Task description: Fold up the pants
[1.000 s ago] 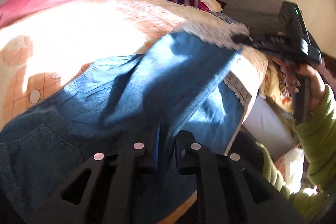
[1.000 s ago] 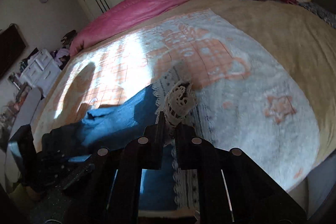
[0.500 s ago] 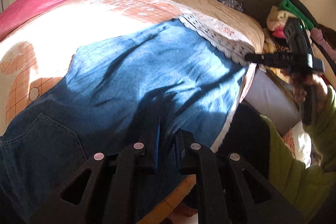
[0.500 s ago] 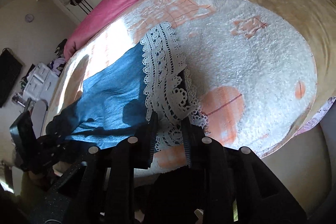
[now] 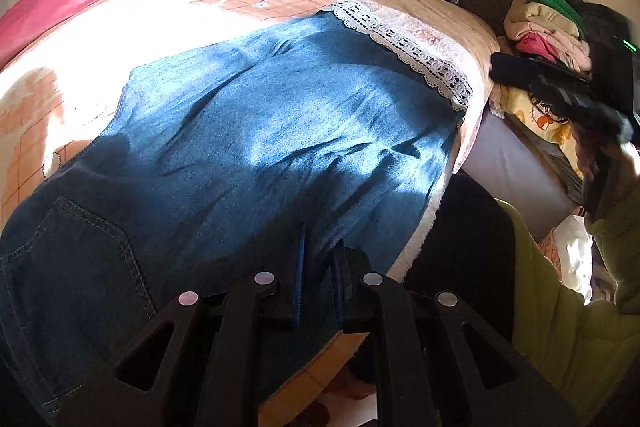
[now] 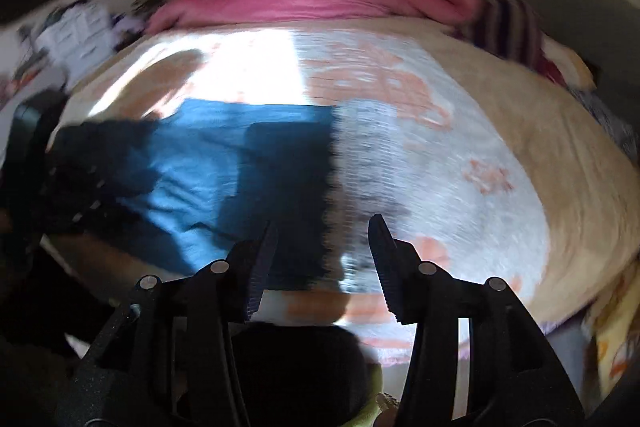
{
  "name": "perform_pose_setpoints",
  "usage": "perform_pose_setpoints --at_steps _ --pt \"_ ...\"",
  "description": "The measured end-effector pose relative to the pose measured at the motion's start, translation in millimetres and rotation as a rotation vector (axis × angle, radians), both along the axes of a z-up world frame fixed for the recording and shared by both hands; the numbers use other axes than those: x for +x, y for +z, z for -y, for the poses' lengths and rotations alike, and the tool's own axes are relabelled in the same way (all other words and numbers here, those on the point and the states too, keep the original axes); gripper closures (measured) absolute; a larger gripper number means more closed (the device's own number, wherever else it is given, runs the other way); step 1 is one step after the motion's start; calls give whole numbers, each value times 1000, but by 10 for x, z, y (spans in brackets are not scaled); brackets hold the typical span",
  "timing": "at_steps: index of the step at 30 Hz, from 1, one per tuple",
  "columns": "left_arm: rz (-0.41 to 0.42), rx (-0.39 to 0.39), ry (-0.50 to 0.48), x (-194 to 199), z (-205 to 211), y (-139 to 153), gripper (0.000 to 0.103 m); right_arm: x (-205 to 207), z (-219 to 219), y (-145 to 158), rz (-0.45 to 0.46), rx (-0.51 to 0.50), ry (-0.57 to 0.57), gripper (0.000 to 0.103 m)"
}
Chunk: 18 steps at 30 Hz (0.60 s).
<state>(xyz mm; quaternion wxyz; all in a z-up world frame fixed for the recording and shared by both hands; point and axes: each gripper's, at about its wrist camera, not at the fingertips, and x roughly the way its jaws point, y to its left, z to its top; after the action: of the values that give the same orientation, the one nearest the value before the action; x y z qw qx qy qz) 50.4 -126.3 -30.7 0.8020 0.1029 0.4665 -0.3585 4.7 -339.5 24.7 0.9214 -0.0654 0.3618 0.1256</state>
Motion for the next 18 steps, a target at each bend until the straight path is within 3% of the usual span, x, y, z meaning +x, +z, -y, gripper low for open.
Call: perform_pose_setpoints --at_steps 3,6,7,8,10,14,18 --pt "1 -4 2 -22 -6 17 92 19 -602 -165 -15 -101 224 62" --pt "2 -7 -3 -74 -36 32 92 121 -913 -363 -49 -149 309 62" --pt "-3 -7 -3 -94 -53 22 92 161 -972 -418 -56 -158 322 77" --pt "-7 -5 -3 -106 -63 12 92 208 -997 -480 -77 -160 330 103" --pt "-16 -2 -2 -126 -77 3 92 264 -976 -531 -132 -147 334 102" --pt "-37 -19 -13 -199 -118 45 92 100 -922 -470 -146 -101 373 102" --pt "-83 19 -11 -230 -155 -51 92 93 -908 -639 -193 -110 374 102"
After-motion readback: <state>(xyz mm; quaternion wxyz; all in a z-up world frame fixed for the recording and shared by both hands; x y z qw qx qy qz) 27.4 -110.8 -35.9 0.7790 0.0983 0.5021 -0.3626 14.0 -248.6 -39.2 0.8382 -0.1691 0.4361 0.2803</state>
